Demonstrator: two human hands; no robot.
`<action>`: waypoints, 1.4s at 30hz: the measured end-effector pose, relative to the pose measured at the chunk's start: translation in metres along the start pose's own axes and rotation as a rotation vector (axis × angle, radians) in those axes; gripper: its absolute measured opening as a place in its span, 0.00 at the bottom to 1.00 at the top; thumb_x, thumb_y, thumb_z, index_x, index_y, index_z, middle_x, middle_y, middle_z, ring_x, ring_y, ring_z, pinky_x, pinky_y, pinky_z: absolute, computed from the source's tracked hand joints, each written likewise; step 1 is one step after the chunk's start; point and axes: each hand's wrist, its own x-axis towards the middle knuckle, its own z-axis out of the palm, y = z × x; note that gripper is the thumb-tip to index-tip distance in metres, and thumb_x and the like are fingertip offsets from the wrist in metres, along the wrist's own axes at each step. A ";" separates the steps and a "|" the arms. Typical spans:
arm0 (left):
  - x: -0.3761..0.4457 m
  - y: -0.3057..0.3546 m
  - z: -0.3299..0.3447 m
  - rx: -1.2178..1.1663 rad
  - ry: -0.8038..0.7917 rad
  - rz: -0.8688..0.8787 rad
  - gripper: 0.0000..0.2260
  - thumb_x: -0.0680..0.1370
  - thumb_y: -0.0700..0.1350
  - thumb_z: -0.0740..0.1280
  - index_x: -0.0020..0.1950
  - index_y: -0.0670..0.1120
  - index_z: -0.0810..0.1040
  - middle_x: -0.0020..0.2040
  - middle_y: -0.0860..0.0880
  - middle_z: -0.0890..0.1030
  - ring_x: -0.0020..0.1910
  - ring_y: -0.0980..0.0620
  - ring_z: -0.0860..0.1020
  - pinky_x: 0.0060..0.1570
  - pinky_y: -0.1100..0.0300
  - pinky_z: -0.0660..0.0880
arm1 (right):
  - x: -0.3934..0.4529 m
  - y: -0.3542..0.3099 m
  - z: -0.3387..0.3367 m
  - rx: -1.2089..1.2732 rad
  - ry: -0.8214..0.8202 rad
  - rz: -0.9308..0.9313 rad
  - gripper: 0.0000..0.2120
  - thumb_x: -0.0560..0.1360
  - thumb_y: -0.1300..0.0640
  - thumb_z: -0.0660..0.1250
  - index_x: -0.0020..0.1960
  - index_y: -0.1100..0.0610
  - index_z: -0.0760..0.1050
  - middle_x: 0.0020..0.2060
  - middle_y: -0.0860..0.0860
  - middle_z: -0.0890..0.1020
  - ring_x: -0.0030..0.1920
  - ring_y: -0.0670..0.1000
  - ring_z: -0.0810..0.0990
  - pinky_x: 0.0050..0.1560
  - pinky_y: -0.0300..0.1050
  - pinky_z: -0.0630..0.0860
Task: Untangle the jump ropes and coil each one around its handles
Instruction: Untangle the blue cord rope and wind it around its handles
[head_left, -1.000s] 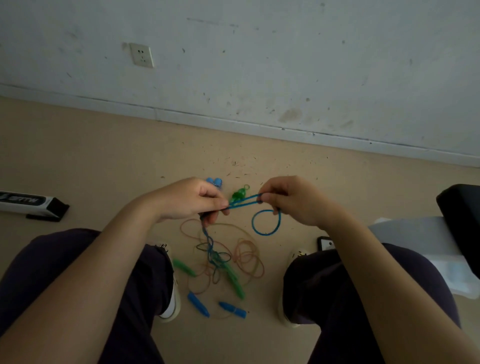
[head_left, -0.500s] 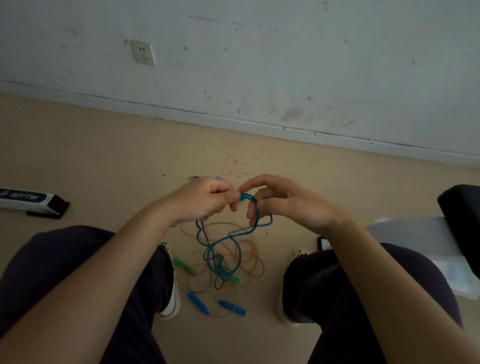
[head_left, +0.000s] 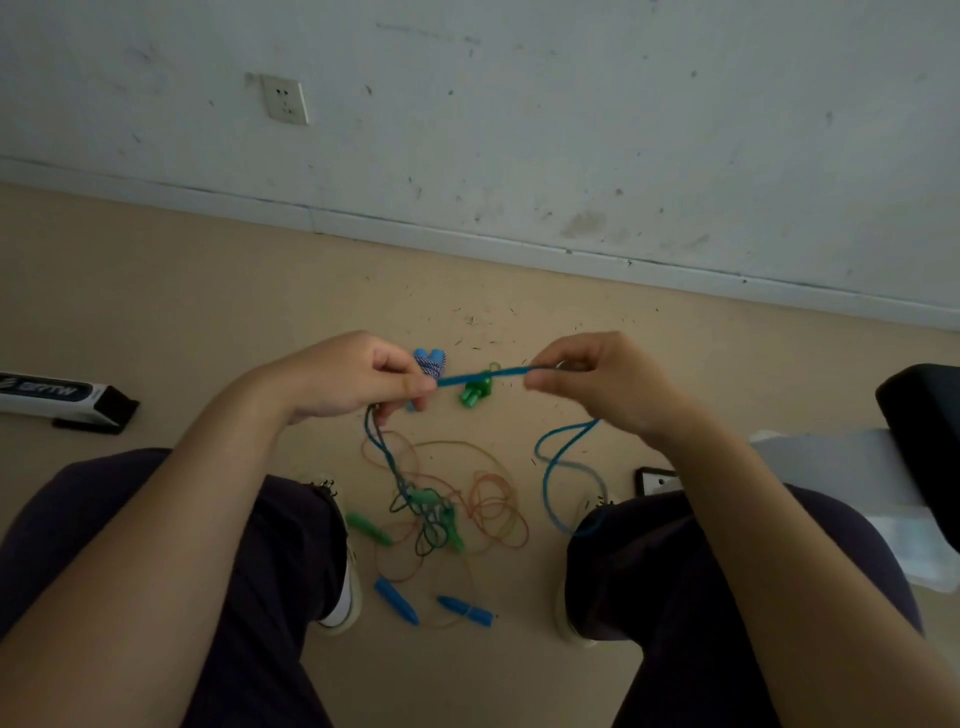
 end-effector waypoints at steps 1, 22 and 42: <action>-0.001 -0.003 -0.003 -0.006 0.044 0.001 0.12 0.77 0.53 0.67 0.41 0.47 0.83 0.30 0.50 0.77 0.33 0.54 0.76 0.50 0.60 0.73 | 0.000 0.003 -0.007 0.038 0.035 0.001 0.03 0.74 0.59 0.72 0.42 0.57 0.81 0.21 0.41 0.73 0.23 0.40 0.69 0.28 0.29 0.63; -0.004 -0.004 -0.002 -0.271 0.176 0.112 0.10 0.74 0.54 0.71 0.40 0.49 0.84 0.24 0.53 0.65 0.24 0.54 0.60 0.26 0.63 0.59 | 0.001 0.008 -0.004 0.169 -0.065 -0.050 0.08 0.77 0.60 0.68 0.46 0.65 0.79 0.28 0.52 0.75 0.29 0.52 0.71 0.32 0.43 0.69; 0.010 0.002 0.029 -0.300 0.091 0.150 0.06 0.80 0.44 0.67 0.48 0.43 0.82 0.27 0.49 0.70 0.23 0.53 0.67 0.28 0.60 0.67 | 0.003 0.006 0.020 0.248 -0.084 -0.031 0.15 0.75 0.52 0.68 0.48 0.66 0.77 0.31 0.55 0.79 0.27 0.52 0.73 0.31 0.43 0.72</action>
